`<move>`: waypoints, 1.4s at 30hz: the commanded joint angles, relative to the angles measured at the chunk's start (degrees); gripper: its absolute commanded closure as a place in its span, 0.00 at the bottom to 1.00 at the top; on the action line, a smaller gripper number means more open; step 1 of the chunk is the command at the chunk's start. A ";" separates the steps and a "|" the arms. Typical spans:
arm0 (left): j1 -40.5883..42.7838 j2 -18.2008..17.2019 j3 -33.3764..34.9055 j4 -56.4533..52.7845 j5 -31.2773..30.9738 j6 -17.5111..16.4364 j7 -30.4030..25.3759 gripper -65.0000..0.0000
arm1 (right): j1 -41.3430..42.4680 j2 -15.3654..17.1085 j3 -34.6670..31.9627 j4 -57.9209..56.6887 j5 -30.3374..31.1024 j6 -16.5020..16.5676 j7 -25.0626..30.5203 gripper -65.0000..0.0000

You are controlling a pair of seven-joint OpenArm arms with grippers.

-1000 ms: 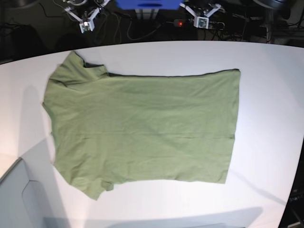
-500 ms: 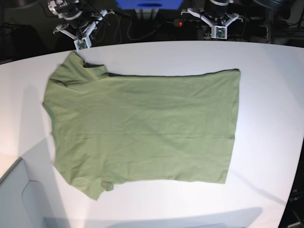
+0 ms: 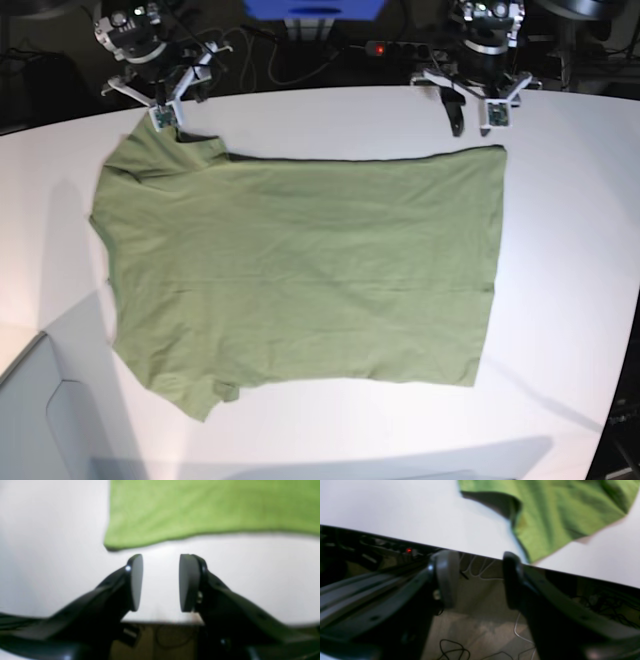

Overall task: Fold the T-shirt properly
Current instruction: 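Move both grippers down toward the shoulder edge of the green T-shirt, then close both grippers on the shirt's shoulder edge near each shoulder seam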

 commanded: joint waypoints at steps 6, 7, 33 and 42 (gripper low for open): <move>-5.11 -0.70 -6.36 -0.80 -13.63 0.36 -1.16 0.63 | 0.58 1.15 0.12 0.88 -0.05 0.41 0.94 0.49; -5.82 -0.70 -6.97 -1.50 -14.68 0.36 -1.16 0.63 | 0.58 1.15 0.12 0.88 -0.05 0.41 0.94 0.49; -17.16 -0.34 -14.01 -20.31 -15.91 0.27 -1.25 0.62 | 1.37 1.24 0.12 0.61 -0.05 0.41 0.85 0.49; -16.89 -0.26 -13.92 -20.31 -15.91 0.19 -1.16 0.76 | 1.37 1.24 0.12 0.61 -0.05 0.41 0.85 0.49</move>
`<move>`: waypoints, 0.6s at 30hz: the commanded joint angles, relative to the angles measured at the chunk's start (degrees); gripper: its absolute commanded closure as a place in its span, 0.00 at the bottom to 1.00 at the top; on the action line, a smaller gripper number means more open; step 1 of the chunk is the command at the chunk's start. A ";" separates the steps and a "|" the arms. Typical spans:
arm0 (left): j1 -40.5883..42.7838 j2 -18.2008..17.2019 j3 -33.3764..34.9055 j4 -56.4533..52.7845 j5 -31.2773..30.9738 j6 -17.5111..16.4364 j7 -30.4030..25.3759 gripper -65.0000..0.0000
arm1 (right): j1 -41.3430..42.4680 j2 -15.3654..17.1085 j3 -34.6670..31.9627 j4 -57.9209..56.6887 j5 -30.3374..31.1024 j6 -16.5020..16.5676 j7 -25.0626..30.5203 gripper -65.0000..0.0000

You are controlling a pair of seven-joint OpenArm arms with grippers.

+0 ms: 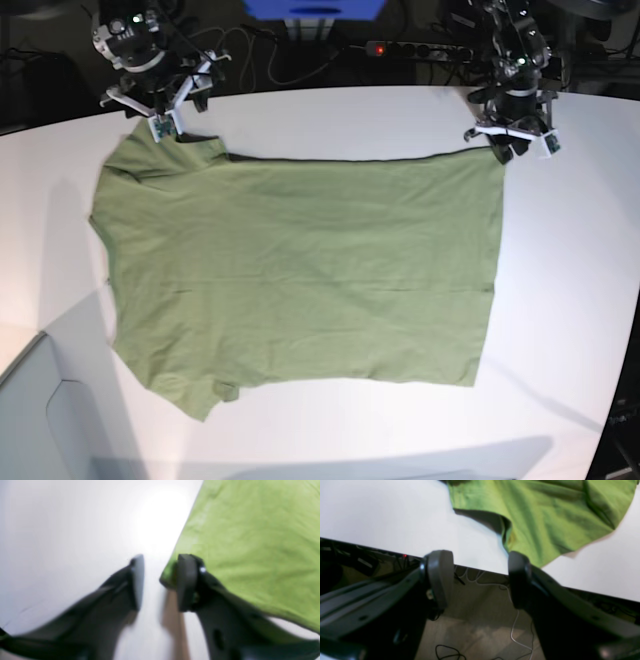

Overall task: Fold the T-shirt properly
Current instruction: 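Close both grippers on the shirt's shoulder edge near each shoulder seam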

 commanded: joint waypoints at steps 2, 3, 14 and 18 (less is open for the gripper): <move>0.18 -0.28 0.07 0.91 -0.31 -0.12 -1.27 0.89 | -0.36 0.26 0.16 0.81 -0.05 0.41 0.72 0.49; 0.18 -0.28 0.78 0.56 -0.31 -0.12 -1.27 0.95 | -0.36 0.26 0.16 0.81 -0.05 0.41 0.72 0.49; 0.35 -0.19 2.09 -0.14 -0.31 -0.12 -1.45 1.00 | -0.71 0.26 0.16 0.81 -0.05 0.41 0.72 0.49; 1.76 -0.28 2.01 3.55 -0.31 -0.12 -1.45 1.00 | -0.71 0.26 0.16 0.81 -0.05 0.41 0.72 0.49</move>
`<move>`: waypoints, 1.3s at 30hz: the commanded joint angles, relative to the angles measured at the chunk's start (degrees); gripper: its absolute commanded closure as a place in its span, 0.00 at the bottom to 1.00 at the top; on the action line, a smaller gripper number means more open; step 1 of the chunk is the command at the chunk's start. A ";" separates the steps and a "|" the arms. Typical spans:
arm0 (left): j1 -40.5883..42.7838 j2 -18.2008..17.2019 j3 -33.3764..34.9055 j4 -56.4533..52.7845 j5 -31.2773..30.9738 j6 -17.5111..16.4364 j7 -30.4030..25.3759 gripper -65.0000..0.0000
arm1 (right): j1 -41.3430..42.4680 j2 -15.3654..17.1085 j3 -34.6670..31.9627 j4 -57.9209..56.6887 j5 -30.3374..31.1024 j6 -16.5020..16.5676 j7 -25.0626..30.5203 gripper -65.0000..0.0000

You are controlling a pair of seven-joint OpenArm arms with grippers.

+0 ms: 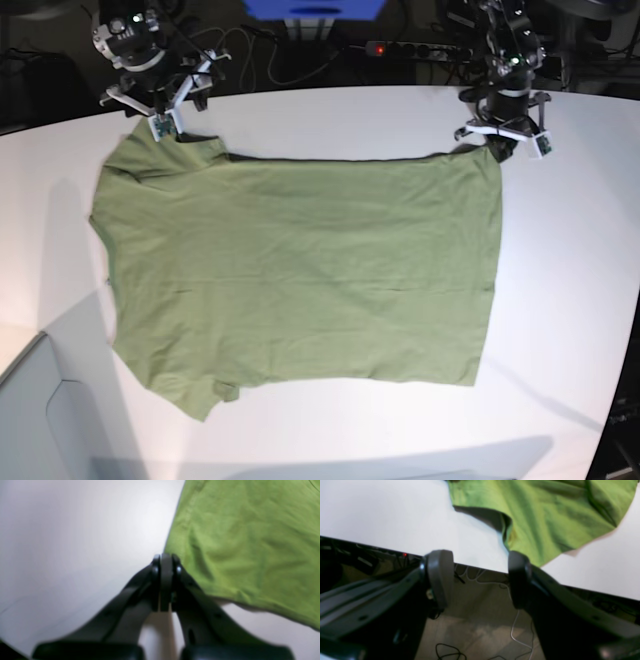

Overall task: Fold the T-shirt properly
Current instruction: 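Close both grippers on the shirt's shoulder edge near each shoulder seam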

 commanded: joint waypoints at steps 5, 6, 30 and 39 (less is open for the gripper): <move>1.68 -0.19 -0.36 6.26 -0.24 -0.12 -1.43 1.00 | -0.19 0.17 1.57 0.87 -0.07 0.41 0.72 0.49; 1.77 -0.19 -0.36 6.44 -0.24 -0.12 -1.34 1.00 | -0.19 -0.01 2.10 0.87 -0.07 0.41 0.72 0.49; 1.68 0.60 -0.09 4.07 -0.24 -0.03 -1.34 0.38 | 0.78 0.26 2.71 0.87 -0.07 0.41 0.72 0.48; 0.10 0.60 -0.09 -2.26 -0.24 -0.12 -1.60 0.41 | 0.78 0.26 4.91 0.87 -0.16 0.41 0.72 0.48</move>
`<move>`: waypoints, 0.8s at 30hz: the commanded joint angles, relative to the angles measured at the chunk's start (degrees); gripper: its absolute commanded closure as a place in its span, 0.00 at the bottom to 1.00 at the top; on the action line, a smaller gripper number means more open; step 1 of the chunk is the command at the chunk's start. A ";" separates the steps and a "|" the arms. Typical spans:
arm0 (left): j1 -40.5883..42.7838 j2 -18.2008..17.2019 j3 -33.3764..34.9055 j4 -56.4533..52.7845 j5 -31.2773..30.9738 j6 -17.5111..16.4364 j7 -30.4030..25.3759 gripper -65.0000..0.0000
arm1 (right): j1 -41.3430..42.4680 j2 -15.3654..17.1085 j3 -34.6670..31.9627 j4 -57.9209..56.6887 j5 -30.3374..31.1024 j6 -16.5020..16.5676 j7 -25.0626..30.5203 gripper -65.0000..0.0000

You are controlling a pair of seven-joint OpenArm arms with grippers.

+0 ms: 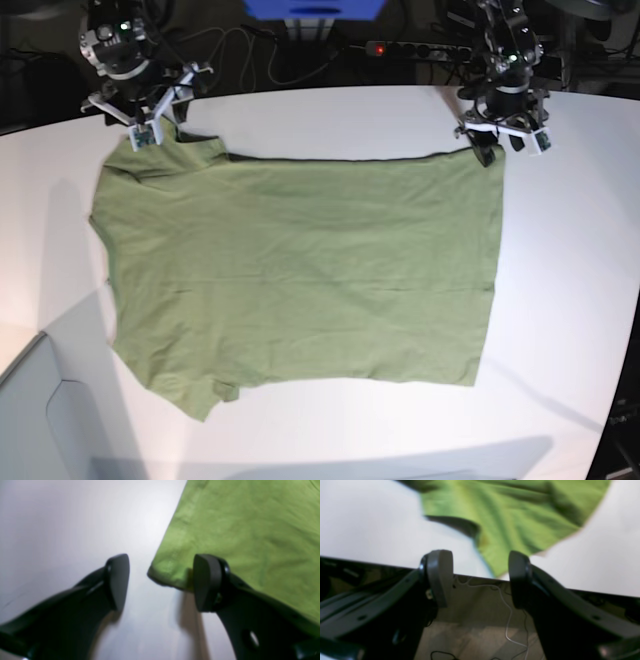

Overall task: Fold the T-shirt properly
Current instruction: 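Close both grippers on the shirt's shoulder edge near each shoulder seam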

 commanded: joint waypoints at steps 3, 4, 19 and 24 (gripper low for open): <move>0.23 -0.05 0.08 0.40 -0.31 -0.03 0.34 0.42 | -0.35 0.39 1.11 0.90 -0.12 0.41 0.72 0.48; 0.23 -0.05 0.08 0.40 -0.31 -0.03 0.43 0.42 | -0.35 0.39 1.55 0.90 -0.12 0.41 0.72 0.48; -0.83 -0.05 -0.18 0.32 -0.31 -0.03 0.69 1.00 | 0.52 0.47 3.40 0.72 -0.12 0.41 0.72 0.48; -0.47 -0.05 -0.27 0.93 -0.31 -0.03 0.69 1.00 | 2.28 0.39 5.86 -2.71 -0.12 0.41 0.72 0.47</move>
